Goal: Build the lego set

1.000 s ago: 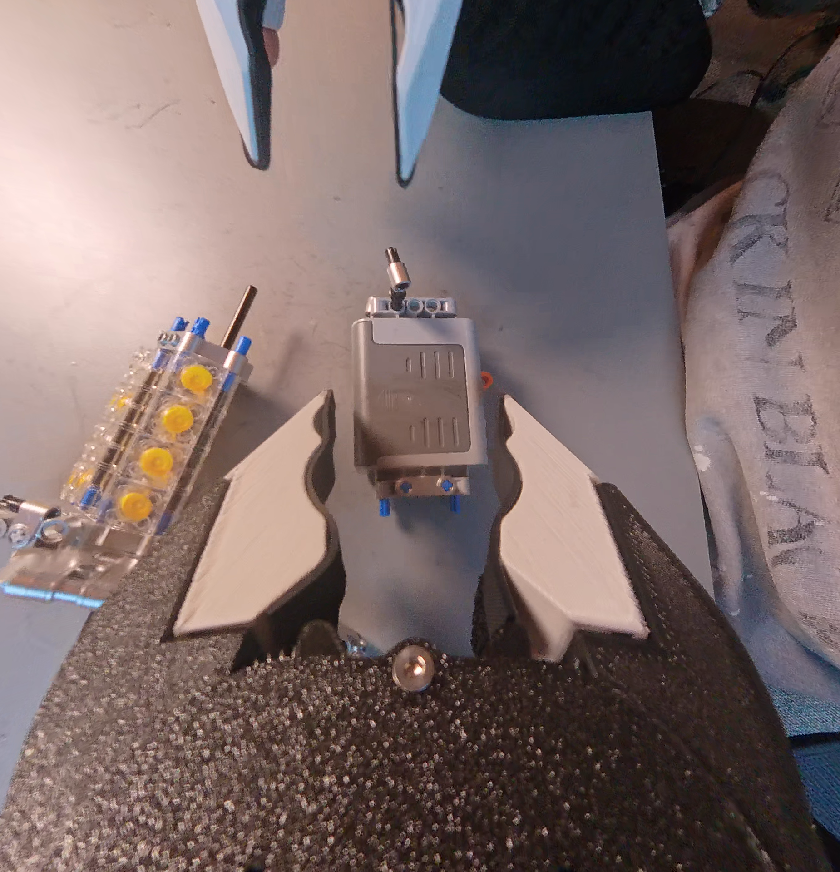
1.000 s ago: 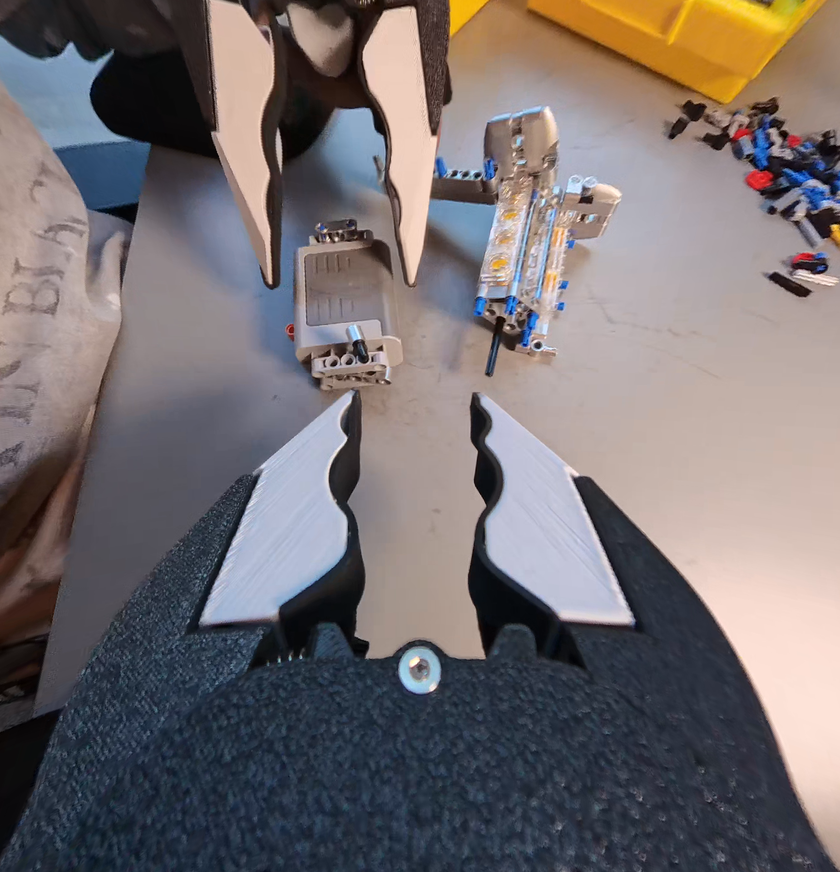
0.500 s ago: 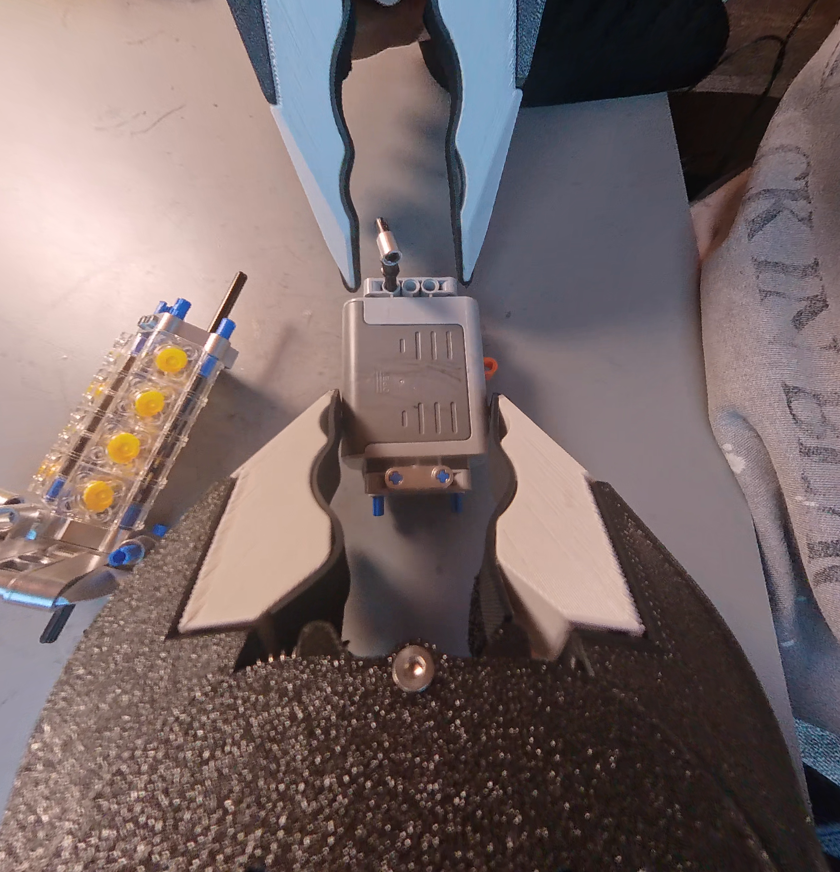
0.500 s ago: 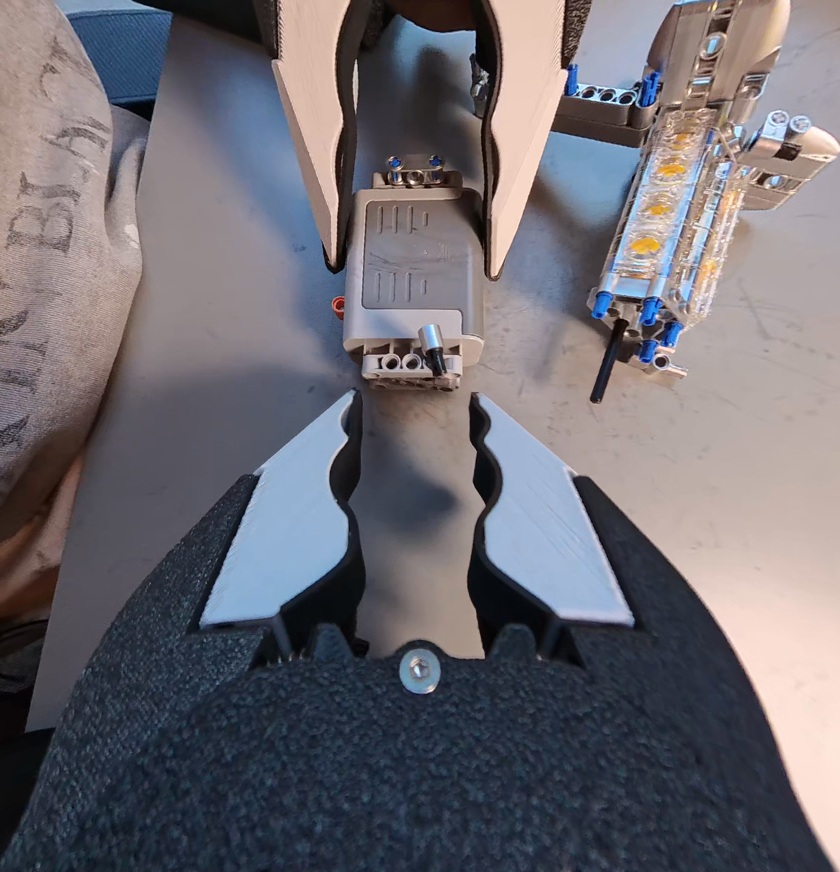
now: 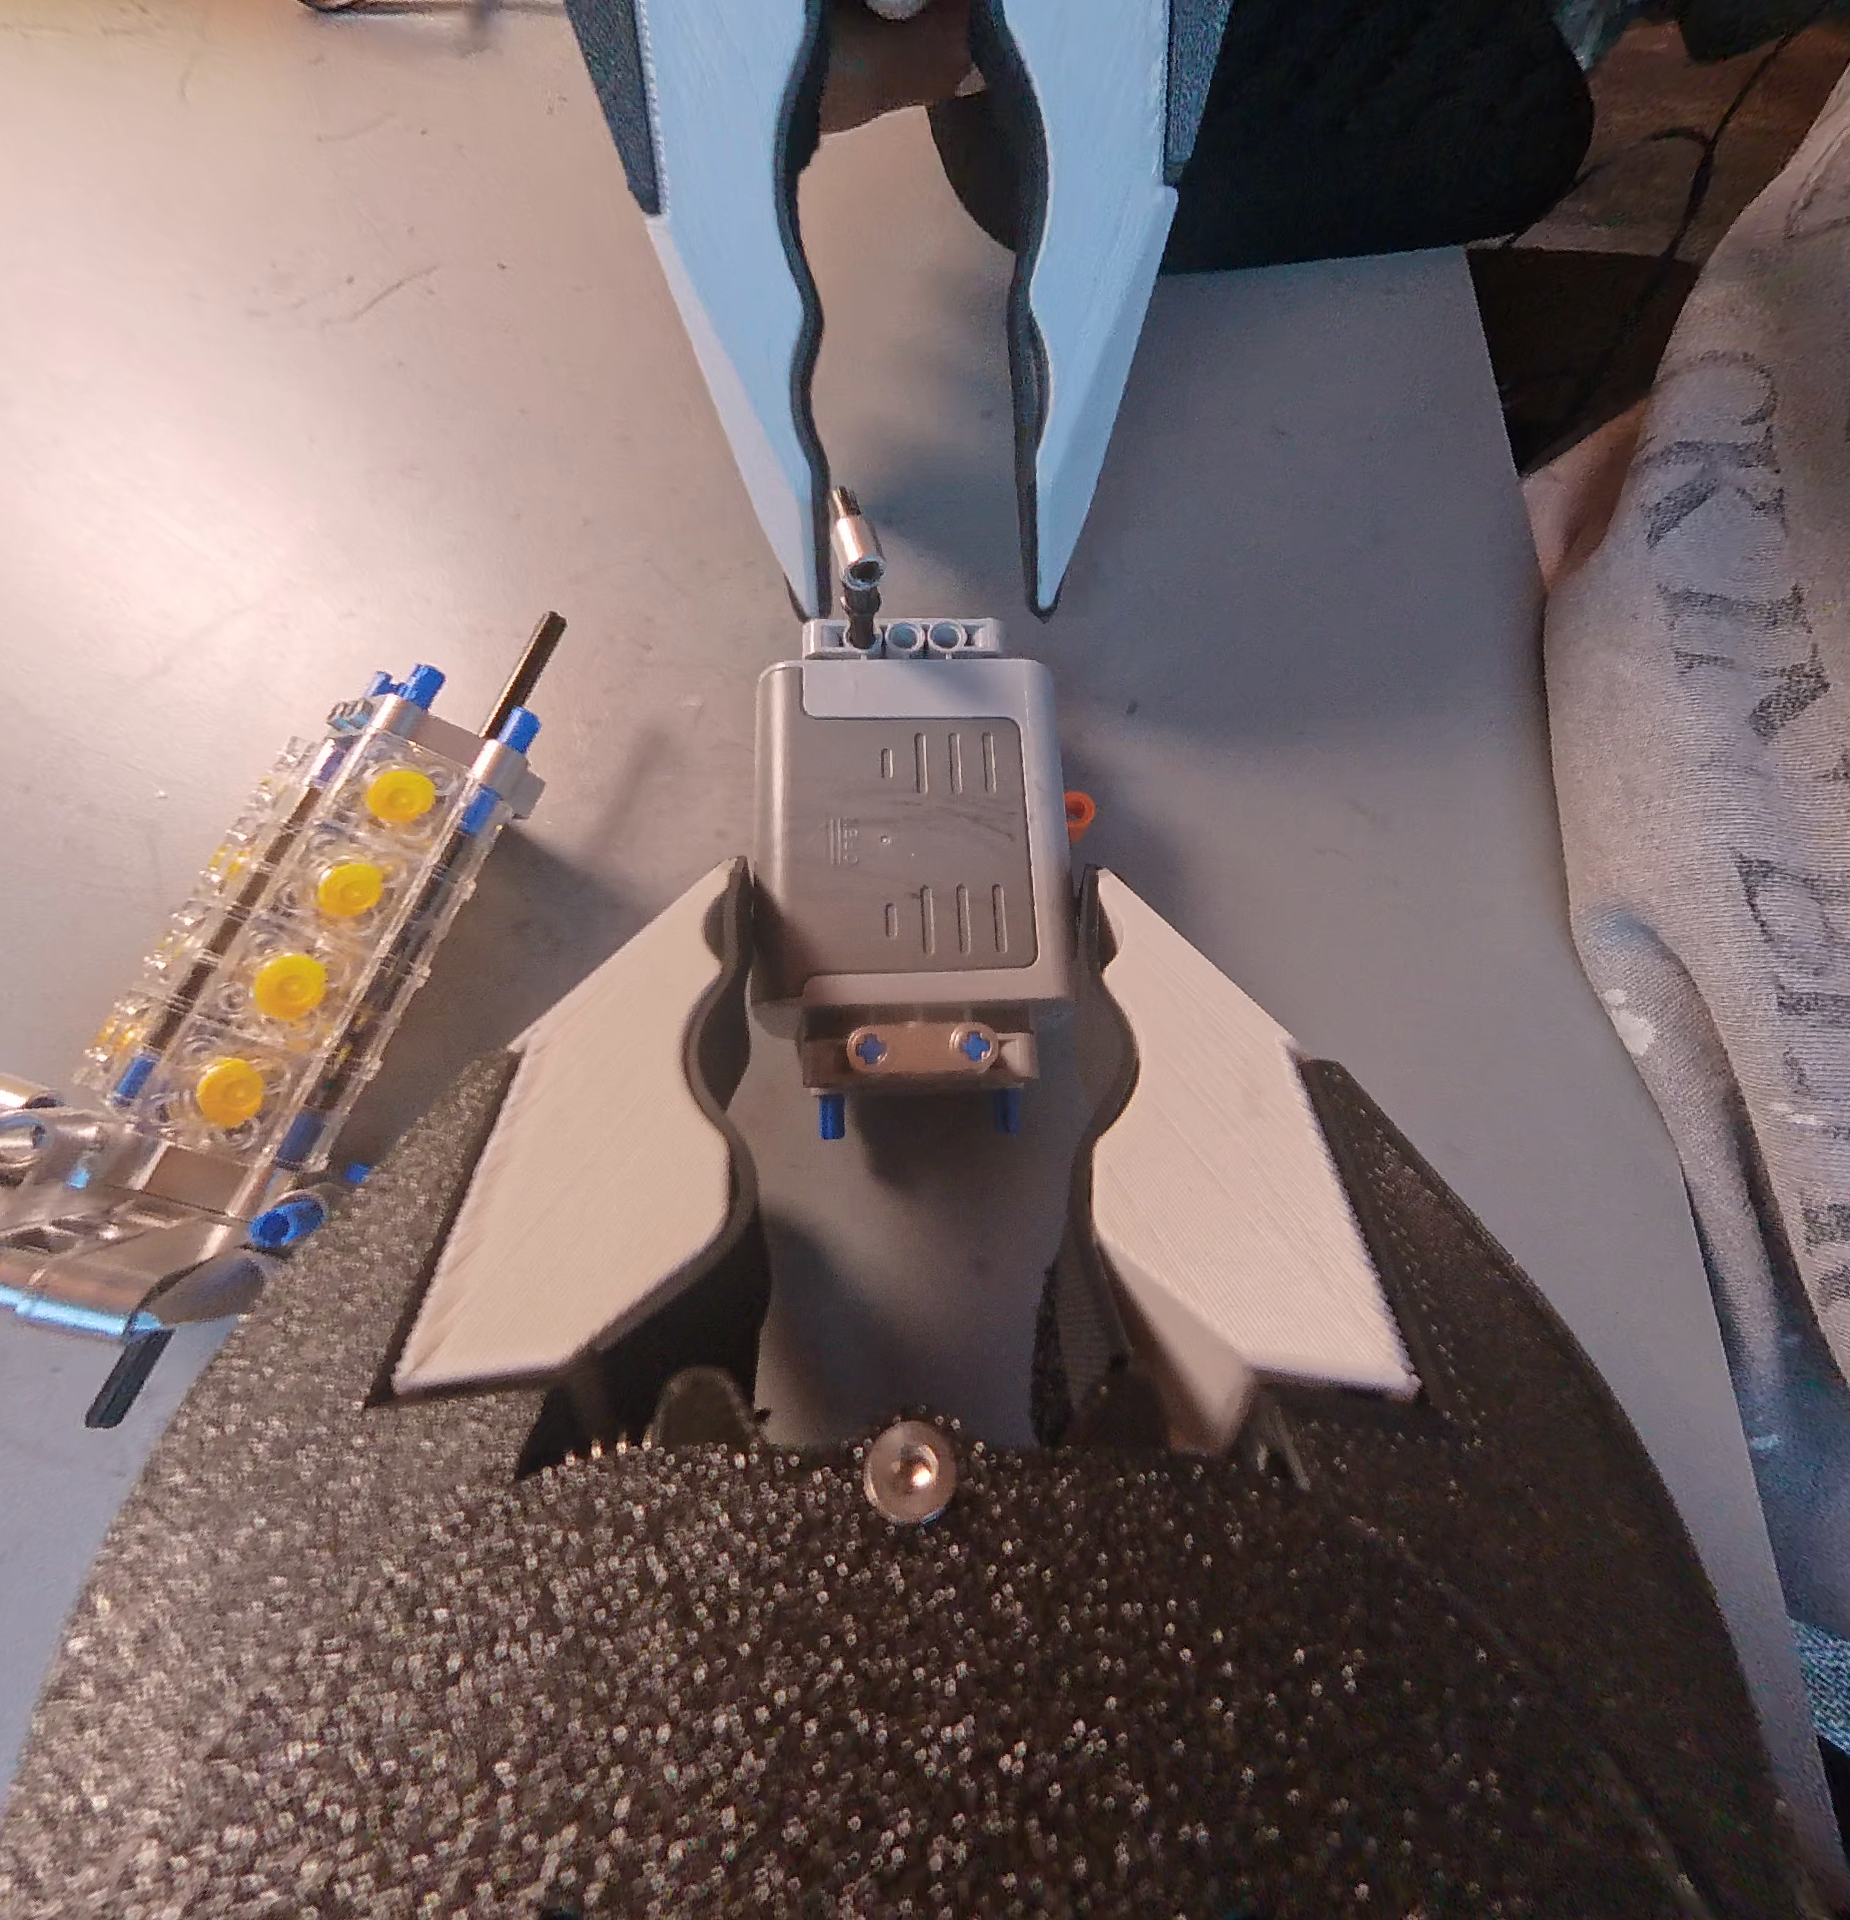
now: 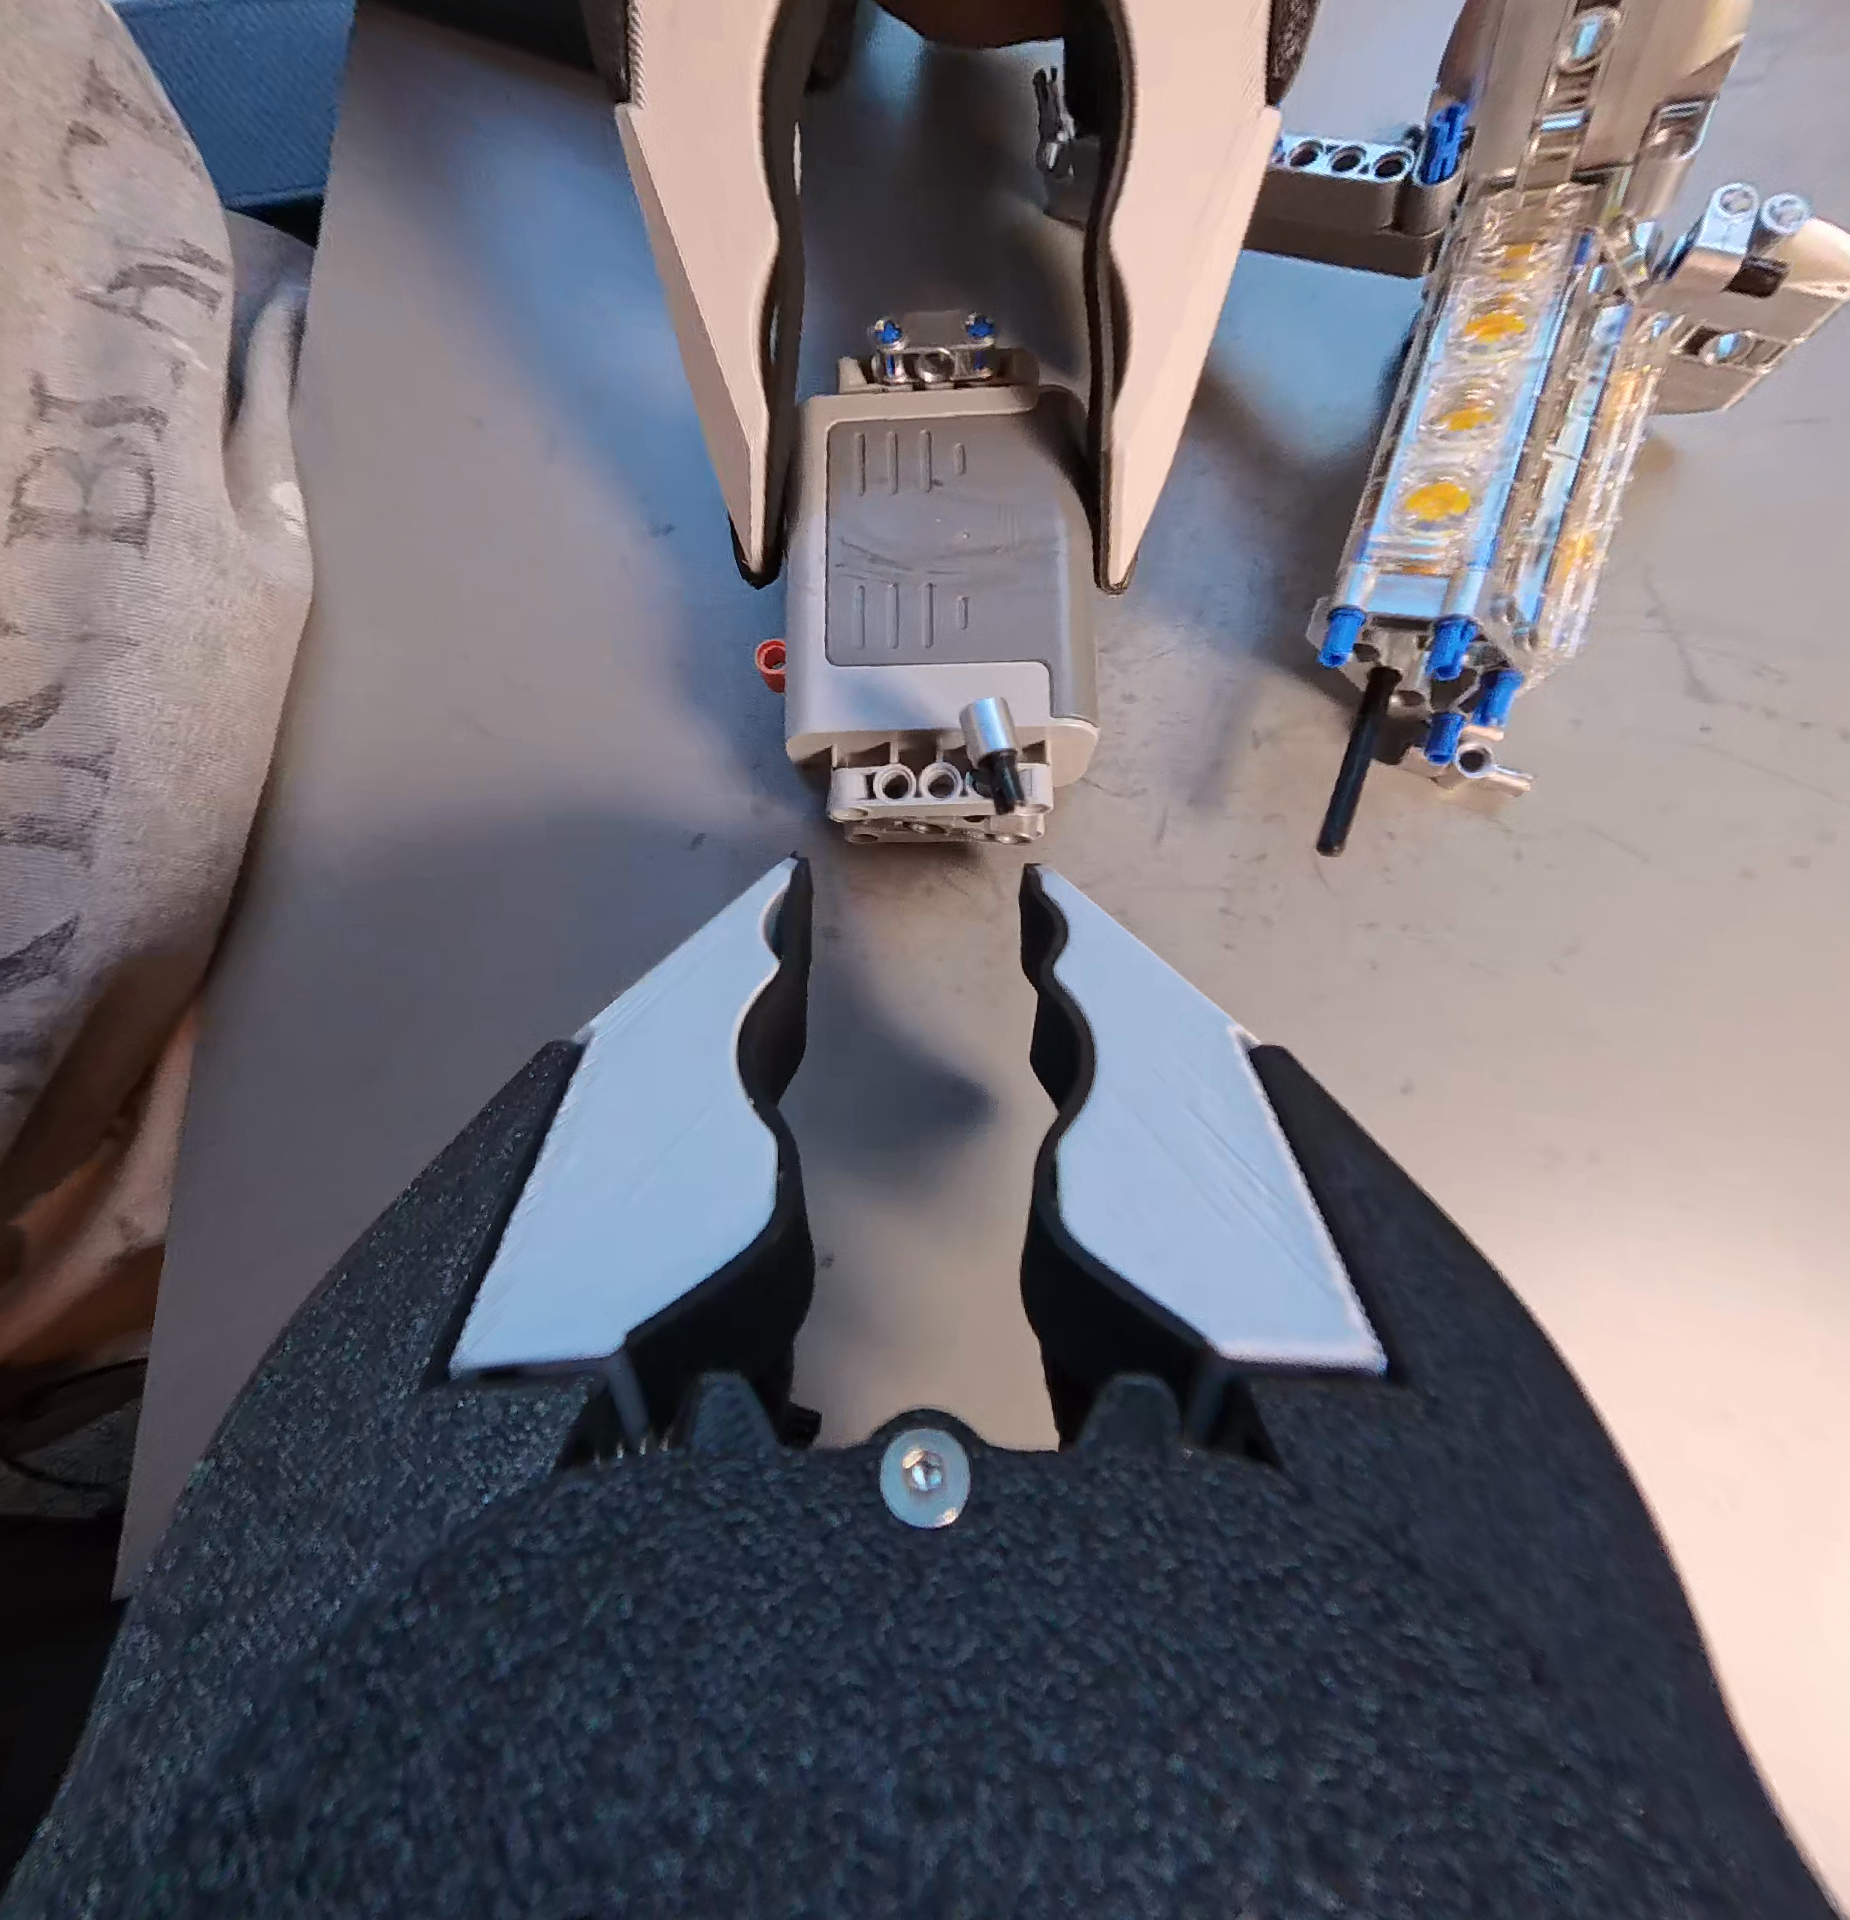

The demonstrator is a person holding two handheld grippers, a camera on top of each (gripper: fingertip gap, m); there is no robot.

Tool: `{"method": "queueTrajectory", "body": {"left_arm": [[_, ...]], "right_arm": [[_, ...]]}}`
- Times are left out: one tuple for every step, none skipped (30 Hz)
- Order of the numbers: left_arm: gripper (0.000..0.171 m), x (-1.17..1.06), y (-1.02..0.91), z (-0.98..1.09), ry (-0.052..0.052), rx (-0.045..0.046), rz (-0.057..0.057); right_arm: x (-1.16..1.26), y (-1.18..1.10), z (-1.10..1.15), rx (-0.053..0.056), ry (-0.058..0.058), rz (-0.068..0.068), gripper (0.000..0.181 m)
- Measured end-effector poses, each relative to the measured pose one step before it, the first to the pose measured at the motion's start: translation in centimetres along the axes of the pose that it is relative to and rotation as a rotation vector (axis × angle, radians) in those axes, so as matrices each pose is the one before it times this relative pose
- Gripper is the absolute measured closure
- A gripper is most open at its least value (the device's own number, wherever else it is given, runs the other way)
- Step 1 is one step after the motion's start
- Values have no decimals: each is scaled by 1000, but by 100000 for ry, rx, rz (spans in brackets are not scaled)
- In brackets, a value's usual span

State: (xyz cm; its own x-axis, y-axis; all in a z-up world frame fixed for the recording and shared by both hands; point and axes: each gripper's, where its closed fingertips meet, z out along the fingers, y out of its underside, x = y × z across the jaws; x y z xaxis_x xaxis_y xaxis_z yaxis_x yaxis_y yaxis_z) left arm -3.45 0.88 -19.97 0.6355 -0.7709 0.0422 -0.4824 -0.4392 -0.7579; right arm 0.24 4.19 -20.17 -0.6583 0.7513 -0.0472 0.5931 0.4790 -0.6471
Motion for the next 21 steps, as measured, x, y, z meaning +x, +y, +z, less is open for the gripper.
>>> {"method": "queueTrajectory", "body": {"left_arm": [[111, -6, -1, 8, -97, -60, 68], [111, 3, -1, -7, -159, -52, 49], [111, -4, -1, 5, -179, -30, -3], [111, -6, -7, -6, -173, -4, -58], [111, -8, -7, 7, -137, 13, -71], [111, -1, -4, 6, -65, -5, -26], [111, -1, -4, -8, -5, -23, 10], [111, -4, -6, 9, 11, -21, 55], [111, -11, -6, 6, -12, 13, 16], [111, -7, -15, 10, -29, 75, -69], [111, -12, -11, 4, -8, 82, -50], [111, 3, -8, 4, 22, 57, 3], [111, -6, -6, -1, 18, 74, 25], [111, -2, -2, -9, 24, 111, 5], [111, 6, 0, 4, 44, 124, 12], [111, -7, -5, -4, 52, 108, 15], [111, 2, 2, -11, 55, 87, 11], [111, 0, -8, 0, 60, 93, 30], [111, -2, 4, 1, 83, 95, 7], [111, 1, 3, -9, 108, 50, 22], [111, 5, 3, -5, 105, 11, 48]], "right_arm": [[-24, 109, 182, -1063, 283, 632, 143], [-174, 42, 109, -242, -718, 336, 144], [-47, -28, 65, 227, -66, 541, 145], [39, -121, 69, 659, 421, 556, 145], [54, -176, 46, 974, 507, 597, 145], [55, -176, 52, 835, 371, 790, 145], [-8, -126, 77, 630, 104, 354, 145], [112, 61, 62, -383, 850, -319, 144], [147, 36, 38, -22, 1080, -606, 144], [26, 18, 34, 71, 240, -61, 145], [-40, 36, 21, -6, -309, 203, 144], [-41, 23, 19, 20, -255, 11, 144], [37, 22, 5, 48, 183, -19, 144], [85, 41, -8, -94, 256, 158, 144], [118, 58, -29, -11, 279, 200, 144], [108, 13, -32, 289, 245, 286, 144], [92, -70, -32, 661, 190, 277, 144], [12, -66, -10, 499, -26, 112, 144], [39, -29, 3, 144, 154, -60, 144], [36, -3, 10, 110, 195, -206, 144], [-93, 39, 15, -152, -549, -69, 144]]}}
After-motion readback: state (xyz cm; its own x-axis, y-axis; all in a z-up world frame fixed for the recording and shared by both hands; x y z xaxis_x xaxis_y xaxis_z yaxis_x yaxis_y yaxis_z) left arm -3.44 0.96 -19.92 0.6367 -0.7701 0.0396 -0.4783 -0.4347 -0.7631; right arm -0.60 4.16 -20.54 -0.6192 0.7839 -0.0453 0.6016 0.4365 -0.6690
